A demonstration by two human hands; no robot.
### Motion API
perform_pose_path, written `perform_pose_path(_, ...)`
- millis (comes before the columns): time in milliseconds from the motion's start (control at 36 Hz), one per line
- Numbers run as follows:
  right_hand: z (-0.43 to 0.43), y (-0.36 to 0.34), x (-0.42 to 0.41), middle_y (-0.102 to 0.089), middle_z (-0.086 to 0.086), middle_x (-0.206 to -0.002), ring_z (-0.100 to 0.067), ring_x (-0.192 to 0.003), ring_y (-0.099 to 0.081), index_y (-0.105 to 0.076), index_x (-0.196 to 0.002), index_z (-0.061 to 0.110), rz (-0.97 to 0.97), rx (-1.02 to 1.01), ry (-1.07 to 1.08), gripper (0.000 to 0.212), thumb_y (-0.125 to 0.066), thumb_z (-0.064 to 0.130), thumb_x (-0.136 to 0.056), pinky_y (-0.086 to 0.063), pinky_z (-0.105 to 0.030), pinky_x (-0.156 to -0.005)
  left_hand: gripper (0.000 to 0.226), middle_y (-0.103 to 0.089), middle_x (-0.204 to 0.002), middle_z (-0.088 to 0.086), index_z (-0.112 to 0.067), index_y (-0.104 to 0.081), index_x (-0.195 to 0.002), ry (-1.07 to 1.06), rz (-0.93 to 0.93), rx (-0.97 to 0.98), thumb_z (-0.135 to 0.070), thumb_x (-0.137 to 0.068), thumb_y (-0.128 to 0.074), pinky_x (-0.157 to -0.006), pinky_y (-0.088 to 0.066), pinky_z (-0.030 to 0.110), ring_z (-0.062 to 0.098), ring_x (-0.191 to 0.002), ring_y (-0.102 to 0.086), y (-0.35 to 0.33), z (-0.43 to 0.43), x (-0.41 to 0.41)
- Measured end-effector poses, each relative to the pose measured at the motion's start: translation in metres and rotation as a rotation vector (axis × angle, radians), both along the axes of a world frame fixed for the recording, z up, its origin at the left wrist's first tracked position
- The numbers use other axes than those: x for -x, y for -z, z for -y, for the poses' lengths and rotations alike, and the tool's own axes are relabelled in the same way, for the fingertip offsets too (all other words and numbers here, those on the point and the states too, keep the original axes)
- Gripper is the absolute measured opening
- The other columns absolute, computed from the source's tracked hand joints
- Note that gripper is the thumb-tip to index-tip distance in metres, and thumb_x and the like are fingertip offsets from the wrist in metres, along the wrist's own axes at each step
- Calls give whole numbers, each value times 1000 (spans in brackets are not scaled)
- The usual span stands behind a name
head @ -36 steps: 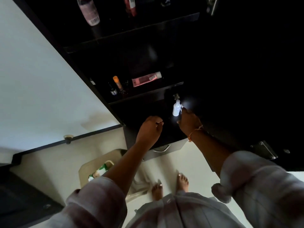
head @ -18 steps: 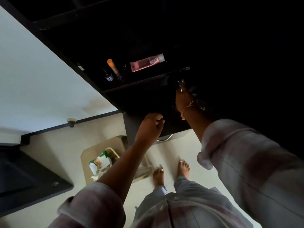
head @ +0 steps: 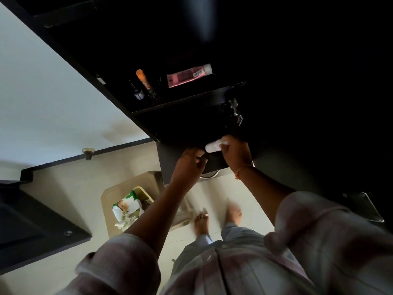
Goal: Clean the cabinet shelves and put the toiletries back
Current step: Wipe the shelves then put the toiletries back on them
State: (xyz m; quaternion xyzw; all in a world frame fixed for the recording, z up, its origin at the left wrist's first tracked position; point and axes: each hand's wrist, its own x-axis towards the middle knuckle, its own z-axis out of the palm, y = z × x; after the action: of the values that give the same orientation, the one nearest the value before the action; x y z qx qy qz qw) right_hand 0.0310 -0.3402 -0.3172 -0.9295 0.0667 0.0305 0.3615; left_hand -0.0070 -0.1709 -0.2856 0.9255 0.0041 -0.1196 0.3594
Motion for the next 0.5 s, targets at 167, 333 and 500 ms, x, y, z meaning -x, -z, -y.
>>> perform_pose_path(167, -9, -12, 18, -71, -3, -95, -25, -84, -69, -67, -100, 26, -187, -394, 211, 24, -64, 37, -79, -58, -45, -76, 41, -60, -115, 9, -11, -61, -118, -10, 42, -58, -18, -80, -75, -89, -46, 31, 24, -105, -59, 0, -9, 4)
perform_pose_path(333, -10, -40, 9, -71, 6, -85, -18, -84, -69, -62, -81, 48, -131, -494, 241, 14, -57, 60, -76, -57, -50, -77, 61, -52, -133, 6, -15, -53, -133, -24, 83, -115, -27, -78, -77, -101, -33, 28, 26, -124, -43, -13, -17, -1)
perform_pose_path(500, -17, -81, -2, -70, -1, -89, -18, -85, -69, -65, -92, 24, -85, -622, 313, 20, -60, 43, -91, -60, -38, -76, 49, -56, -126, 2, -21, -58, -128, -42, 188, 6, -23, -82, -74, -101, -40, 25, 19, -118, -52, -37, -23, -15)
